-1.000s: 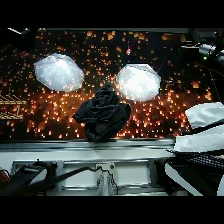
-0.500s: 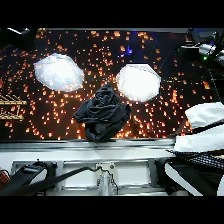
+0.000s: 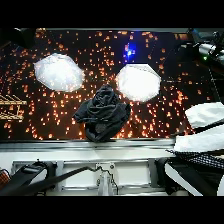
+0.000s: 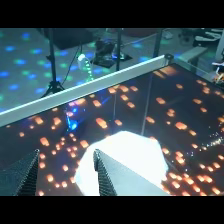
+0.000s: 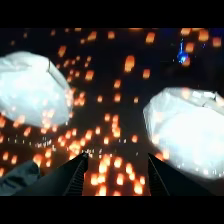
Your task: Fold the clothes and pants, and hang the long-sleeved shirts on hangers.
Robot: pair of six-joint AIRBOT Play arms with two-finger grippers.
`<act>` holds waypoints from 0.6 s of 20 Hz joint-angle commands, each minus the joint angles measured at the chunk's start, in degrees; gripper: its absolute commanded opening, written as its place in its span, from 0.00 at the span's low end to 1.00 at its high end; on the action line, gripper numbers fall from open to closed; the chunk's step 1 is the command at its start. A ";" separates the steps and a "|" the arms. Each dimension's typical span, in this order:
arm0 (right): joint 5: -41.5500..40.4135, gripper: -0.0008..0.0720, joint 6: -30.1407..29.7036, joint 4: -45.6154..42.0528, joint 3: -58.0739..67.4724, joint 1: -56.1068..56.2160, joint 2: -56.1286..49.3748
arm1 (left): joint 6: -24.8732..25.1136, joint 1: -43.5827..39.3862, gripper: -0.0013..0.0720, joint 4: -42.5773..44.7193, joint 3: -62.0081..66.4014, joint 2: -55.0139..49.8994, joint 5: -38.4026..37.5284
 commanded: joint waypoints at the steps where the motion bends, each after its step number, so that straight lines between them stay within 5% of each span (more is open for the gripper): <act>1: -5.84 0.60 0.13 0.48 -0.02 0.07 0.07 | 0.07 -0.02 0.51 -0.94 0.04 -0.13 0.39; 5: -3.85 0.60 0.22 2.62 -0.13 0.17 -0.33 | -1.36 -0.81 0.51 -7.78 -0.39 -2.03 -9.40; 9: 0.02 0.60 1.38 2.10 -10.64 0.24 -0.68 | 8.35 -8.83 0.51 -7.78 -9.77 -8.52 -27.67; 12: -0.74 0.60 4.92 2.40 -22.21 0.24 0.00 | 16.48 -19.91 0.51 -3.26 -16.94 -12.63 -23.85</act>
